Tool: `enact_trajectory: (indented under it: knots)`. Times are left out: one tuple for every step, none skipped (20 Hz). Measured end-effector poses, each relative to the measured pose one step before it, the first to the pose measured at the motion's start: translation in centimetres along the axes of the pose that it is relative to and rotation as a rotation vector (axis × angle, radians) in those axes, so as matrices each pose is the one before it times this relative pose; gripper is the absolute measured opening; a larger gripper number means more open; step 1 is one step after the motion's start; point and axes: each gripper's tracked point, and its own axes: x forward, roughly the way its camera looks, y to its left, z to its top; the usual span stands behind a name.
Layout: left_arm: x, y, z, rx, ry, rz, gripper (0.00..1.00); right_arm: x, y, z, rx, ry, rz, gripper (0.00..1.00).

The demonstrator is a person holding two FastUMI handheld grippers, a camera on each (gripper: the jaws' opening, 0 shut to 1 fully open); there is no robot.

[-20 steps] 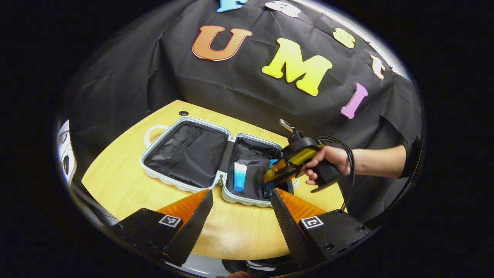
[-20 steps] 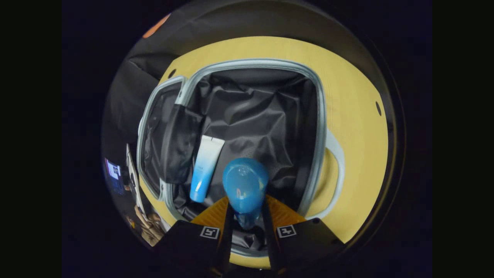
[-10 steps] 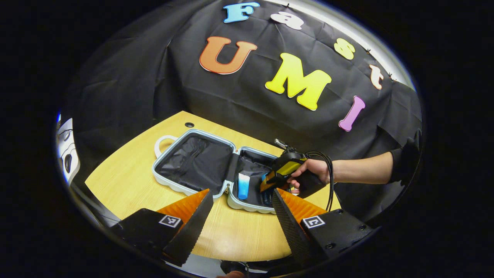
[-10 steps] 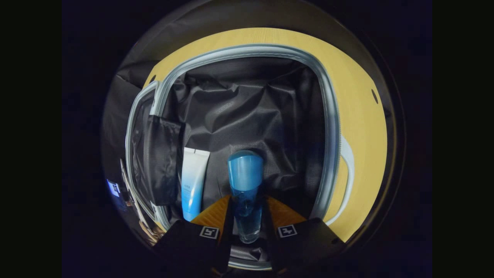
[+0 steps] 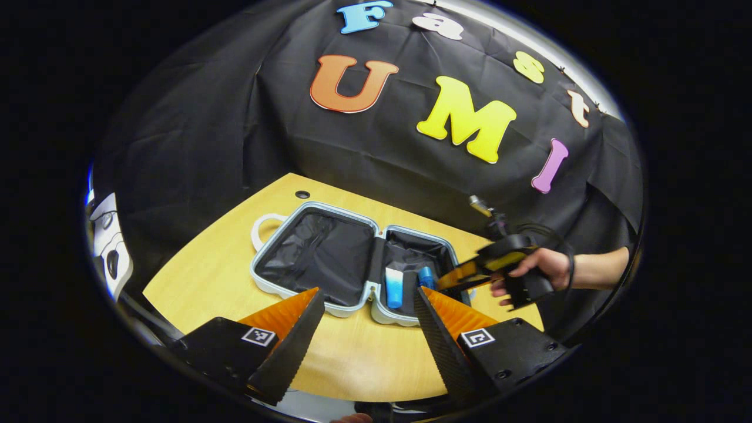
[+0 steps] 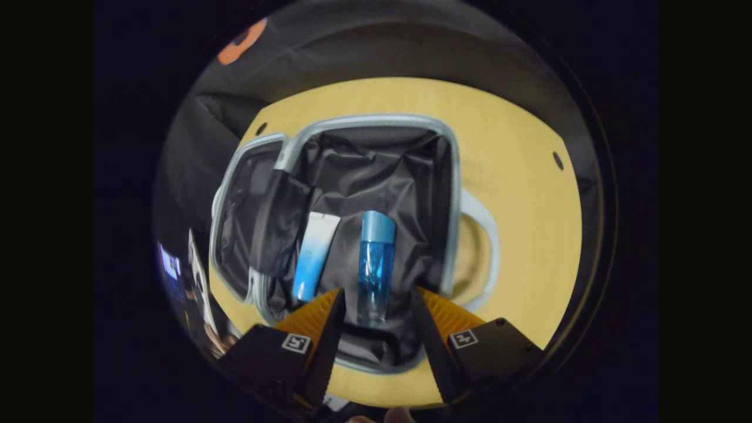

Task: First open the suitcase, pack the skin care products into it, and then close the suitcase.

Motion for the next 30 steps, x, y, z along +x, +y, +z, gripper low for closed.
enact_trajectory:
  knots:
    - [0.815, 0.943, 0.114, 0.00428, 0.00863, 0.01139, 0.99, -2.472, -0.757, 0.289, -0.03633, -0.11004, 0.00109, 0.64]
    - [0.544, 0.671, 0.174, -0.00655, 0.0036, 0.00183, 0.99, -2.14, -0.812, 0.359, -0.02885, -0.09736, -0.0075, 0.69]
    - [0.708, 0.694, -0.002, -0.02706, 0.00966, 0.0012, 0.99, -1.99, -1.241, 0.519, -0.02546, -0.10893, -0.02202, 0.65]
    - [0.723, 0.553, 0.07, -0.02801, 0.0021, -0.00141, 0.98, -2.253, -1.404, 0.515, -0.02131, -0.10916, -0.03159, 0.69]
    - [0.791, 0.977, 0.279, -0.02054, -0.00439, 0.01225, 0.98, -2.033, -1.367, 0.091, -0.01284, -0.06803, -0.02743, 0.7]
    - [0.917, 1.208, 0.378, -0.01345, -0.00171, 0.0117, 0.98, -1.976, -1.477, 0.207, -0.00719, -0.05808, -0.0271, 0.67]
    - [1.055, 1.457, 0.398, -0.00233, 0.00575, 0.01515, 1.0, -1.648, -1.322, -0.223, -0.00438, -0.04283, -0.03005, 0.71]
    - [1.211, 1.994, 0.414, 0.00525, 0.00538, 0.02163, 0.99, -1.586, -1.209, -0.188, -0.00033, -0.02895, -0.02469, 0.7]
    - [1.013, 1.588, 0.517, 0.00198, 0.00679, 0.01293, 0.99, -1.077, -0.966, -0.018, -0.00507, -0.02112, -0.01449, 0.71]
    - [1.267, 1.931, 0.947, -0.0087, 0.00314, 0.01404, 0.99, -1.145, -0.974, 0.014, -0.01475, -0.01507, -0.01696, 0.71]
    - [1.42, 1.63, 0.857, -0.01412, 0.00018, 0.0073, 0.99, -0.991, -1.098, 0.107, -0.02867, -0.01575, -0.01432, 0.7]
    - [1.677, 1.473, 0.568, -0.01084, 0.01285, 0.00711, 0.99, -0.974, -0.806, -0.112, -0.04151, -0.00505, -0.00879, 0.7]
    - [1.721, 1.547, 0.548, -0.00996, 0.01254, 0.01033, 0.98, -0.88, -0.409, 0.103, -0.04845, -0.01356, 0.00732, 0.7]
    - [1.635, 1.198, 0.336, -0.0117, 0.02123, 0.01166, 0.98, -0.911, -0.224, 0.416, -0.04629, -0.0152, 0.00778, 0.7]
    - [1.657, 1.001, 0.384, -0.01059, 0.02451, 0.01381, 0.98, -0.602, 0.118, 0.298, -0.03742, -0.01492, 0.01092, 0.72]
    - [1.724, 0.864, 0.103, -0.00387, 0.01648, 0.01816, 0.98, -0.584, 0.186, 0.479, -0.0308, -0.01688, 0.00518, 0.73]
    - [1.7, 0.715, 0.082, 0.0013, 0.01734, 0.02345, 0.97, -0.222, 0.082, 0.336, -0.01786, -0.0108, 0.00781, 0.73]
    - [1.454, 1.034, -0.091, 0.0027, 0.01796, 0.02796, 0.97, -0.184, 0.182, 0.148, -0.01024, 0.00179, 0.00186, 0.73]
    - [1.355, 0.734, 0.043, 0.00154, 0.01544, 0.01226, 0.96, 0.093, 0.007, -0.109, -0.00444, 0.00793, -0.00164, 0.73]
    - [0.79, 0.389, 0.042, -0.0025, 0.02024, -0.00397, 0.96, 0.145, -0.099, -0.248, -0.00355, 0.01957, -0.00543, 0.73]
    - [0.89, -0.043, -0.052, 0.00056, 0.01679, -0.00561, 0.95, 0.207, -0.146, -0.269, 0.00565, 0.01495, -0.00358, 0.72]
    - [0.986, 0.59, 0.052, 0.00022, 0.01397, 0.00734, 0.93, 0.116, -0.314, -0.221, 0.00895, 0.01784, -0.01058, 0.74]
    - [0.8, 0.185, 0.056, -0.00504, 0.01065, 0.00628, 0.92, 0.158, -0.425, -0.195, 0.01581, 0.01203, -0.00628, 0.74]
    - [0.571, -0.1, -0.001, -0.01152, 0.00727, 0.00278, 0.9, 0.055, -0.512, -0.107, 0.01545, 0.01014, -0.01508, 0.74]
    - [0.309, -0.148, 0.135, -0.01774, 0.00213, 0.00055, 0.87, 0.092, -0.545, -0.249, 0.01731, 0.00934, -0.01191, 0.74]
    - [0.396, 0.195, 0.104, -0.01705, 0.00096, 0.01021, 0.77, -0.049, -0.493, -0.216, 0.02072, 0.01087, -0.01284, 0.74]
    - [0.339, 0.406, 0.118, -0.01394, -0.0023, 0.01655, 0.75, 0.011, -0.343, -0.153, 0.02545, 0.00652, -0.00459, 0.74]
    - [-0.125, -0.155, -0.336, -0.00947, 0.01752, -0.00058, 0.58, -0.064, -0.355, -0.254, 0.019, 0.00947, -0.00778, 0.74]
    - [-0.065, -0.259, -0.301, -0.00084, 0.00986, -0.00576, 0.42, 0.066, -0.293, -0.297, 0.015, 0.00258, -0.00336, 0.74]
    - [-0.152, 0.068, 0.15, 0.01297, 0.00167, 0.0213, 0.32, -0.097, -0.269, -0.189, 0.0116, 0.00138, -0.00722, 0.74]
